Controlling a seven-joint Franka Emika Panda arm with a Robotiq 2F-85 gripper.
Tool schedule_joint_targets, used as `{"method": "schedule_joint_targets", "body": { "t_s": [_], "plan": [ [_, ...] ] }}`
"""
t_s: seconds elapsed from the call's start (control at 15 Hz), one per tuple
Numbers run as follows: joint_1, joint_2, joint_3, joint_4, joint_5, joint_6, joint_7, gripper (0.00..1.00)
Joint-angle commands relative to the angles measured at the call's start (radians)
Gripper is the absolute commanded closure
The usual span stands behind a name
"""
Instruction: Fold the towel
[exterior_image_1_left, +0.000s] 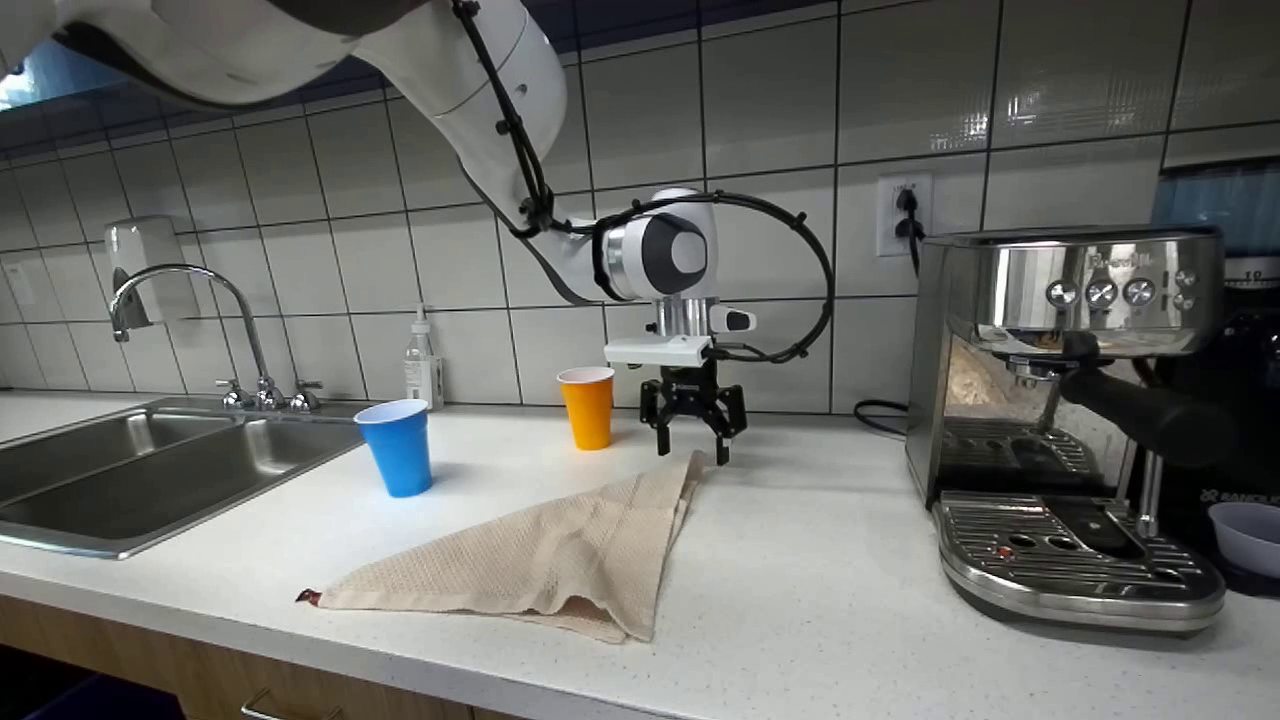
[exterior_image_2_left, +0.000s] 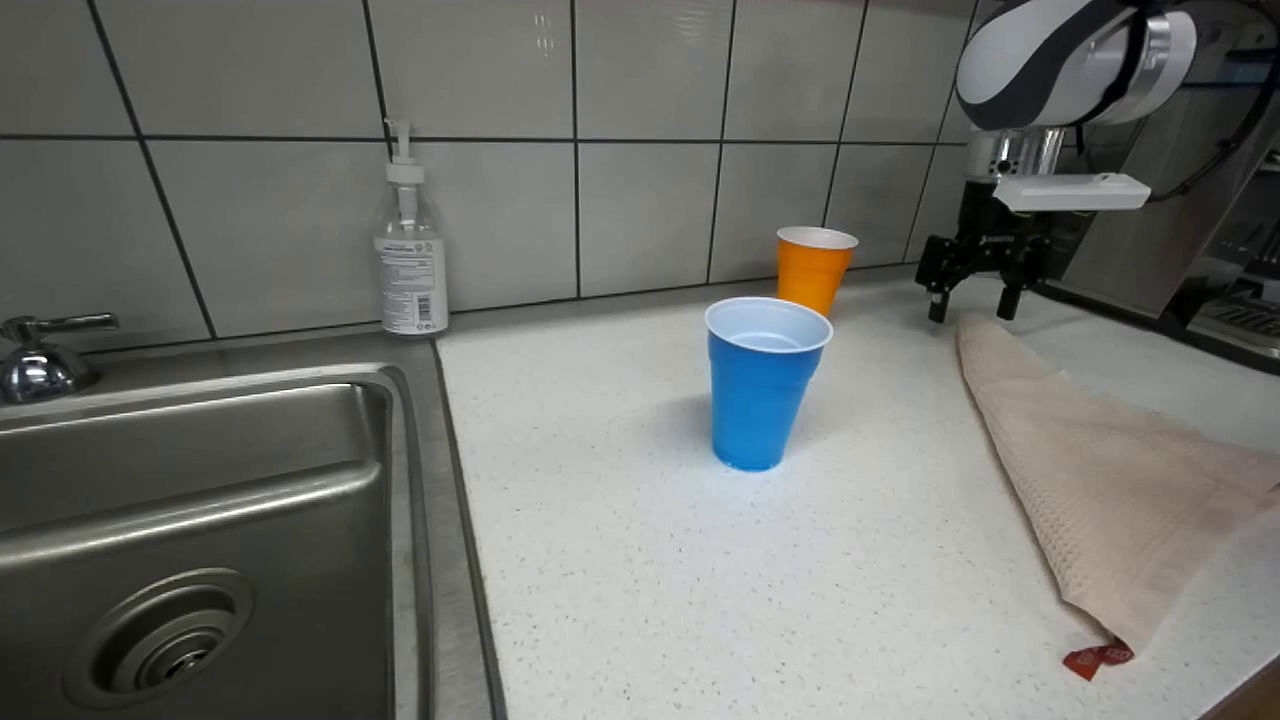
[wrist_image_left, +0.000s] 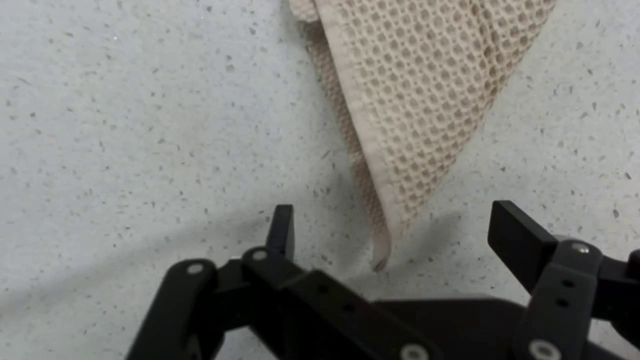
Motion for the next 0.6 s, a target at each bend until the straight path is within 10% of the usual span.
{"method": "schedule_joint_targets", "body": {
  "t_s": [0.0,0.53],
  "plan": [
    [-0.014,0.018,0.008,0.059,0.003,-0.055,0.000,0.00],
    [-0.008,0.018,0.002,0.045,-0.012,-0.068,0.000,0.00]
  ]
}}
